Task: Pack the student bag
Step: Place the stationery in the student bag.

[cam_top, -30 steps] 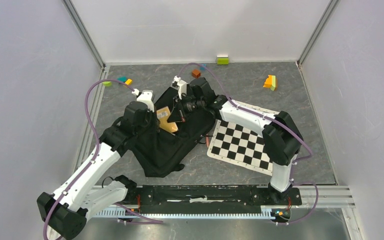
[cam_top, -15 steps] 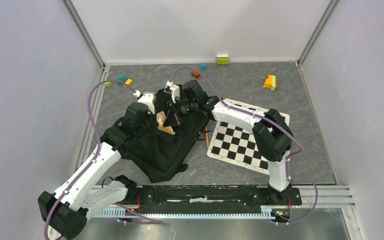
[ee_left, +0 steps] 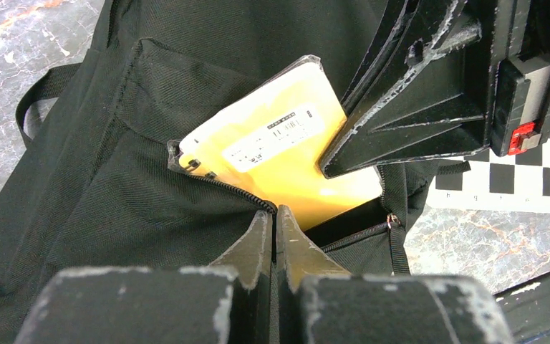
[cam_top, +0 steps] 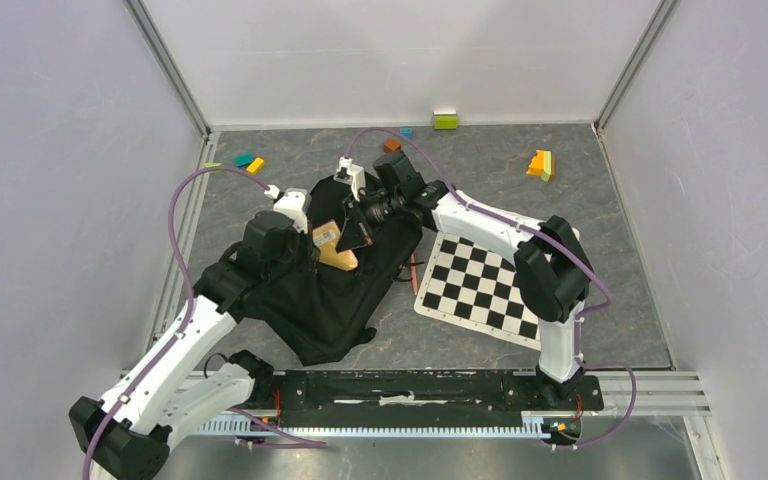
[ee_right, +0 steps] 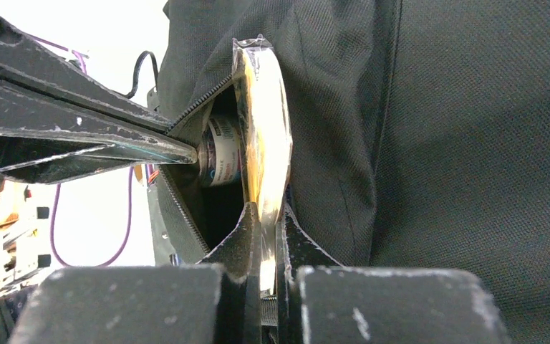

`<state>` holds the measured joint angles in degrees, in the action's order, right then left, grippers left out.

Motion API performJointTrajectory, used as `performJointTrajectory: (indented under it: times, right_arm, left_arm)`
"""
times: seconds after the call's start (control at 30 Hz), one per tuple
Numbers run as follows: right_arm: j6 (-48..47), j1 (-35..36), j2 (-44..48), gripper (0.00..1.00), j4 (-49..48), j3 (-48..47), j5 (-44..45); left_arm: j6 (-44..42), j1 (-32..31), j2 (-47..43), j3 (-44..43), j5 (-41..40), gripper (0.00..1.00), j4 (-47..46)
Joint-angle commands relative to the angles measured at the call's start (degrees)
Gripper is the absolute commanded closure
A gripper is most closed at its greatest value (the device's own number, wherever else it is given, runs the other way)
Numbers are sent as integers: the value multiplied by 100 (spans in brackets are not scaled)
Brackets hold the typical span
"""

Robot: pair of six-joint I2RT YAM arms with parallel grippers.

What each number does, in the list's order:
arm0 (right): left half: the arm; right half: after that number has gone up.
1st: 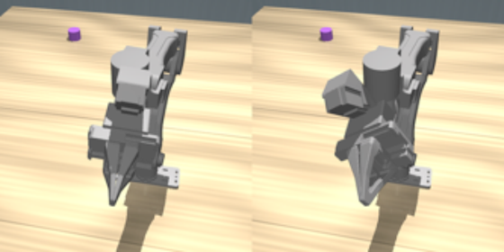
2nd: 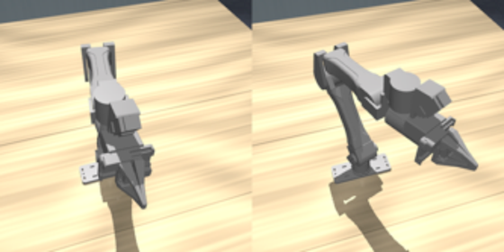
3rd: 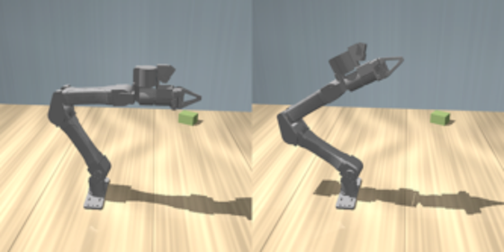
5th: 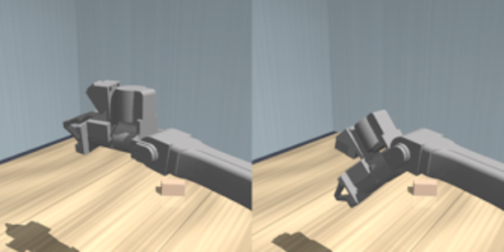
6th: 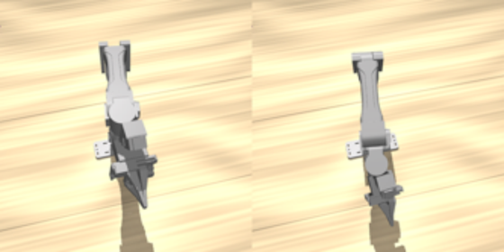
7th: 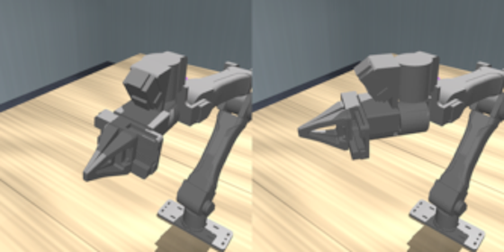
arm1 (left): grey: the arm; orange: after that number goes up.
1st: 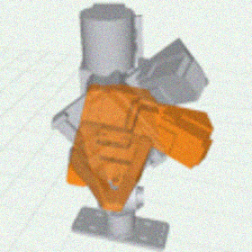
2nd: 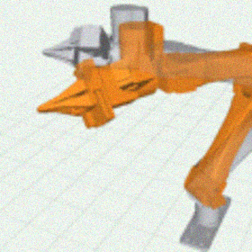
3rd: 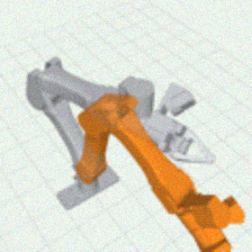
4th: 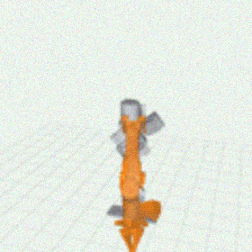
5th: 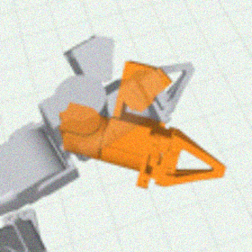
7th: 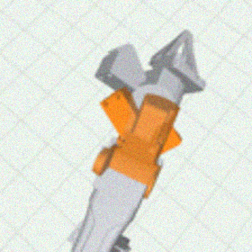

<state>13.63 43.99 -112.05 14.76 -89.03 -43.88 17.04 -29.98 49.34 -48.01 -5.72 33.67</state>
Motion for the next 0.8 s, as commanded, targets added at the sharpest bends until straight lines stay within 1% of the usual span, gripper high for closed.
performJointTrajectory:
  times: [0.0, 0.17, 0.23, 0.4, 0.5, 0.57, 0.67, 0.77]
  right_arm:
    - [27, -83, 232, 100, 311, -189, -630]
    - [-38, -147, 254, 100, 514, -233, -739]
    - [-244, -145, 292, 100, 785, -154, -558]
    - [-592, -121, 470, 100, 1214, 387, -369]
    - [-712, -23, 476, 100, 1336, 570, -324]
    - [-725, 133, 366, 100, 1343, 492, -284]
    - [-634, 436, 48, 100, 1222, 108, -272]
    - [-317, 635, -328, 100, 889, -207, -564]
  left_arm:
    - [-64, -52, -128, -121, 214, 98, -660]
    - [-171, -57, -275, -128, 200, 98, -631]
    - [-208, -52, -278, -156, 143, 98, -578]
    - [-316, -52, -261, -182, 62, 97, -607]
    - [-452, -52, -210, -200, 291, 96, -706]
    - [-482, -52, -197, -192, 454, 96, -801]
    - [-482, -52, -188, -183, 615, 97, -933]
    - [-489, -52, -168, -174, 818, 97, -985]
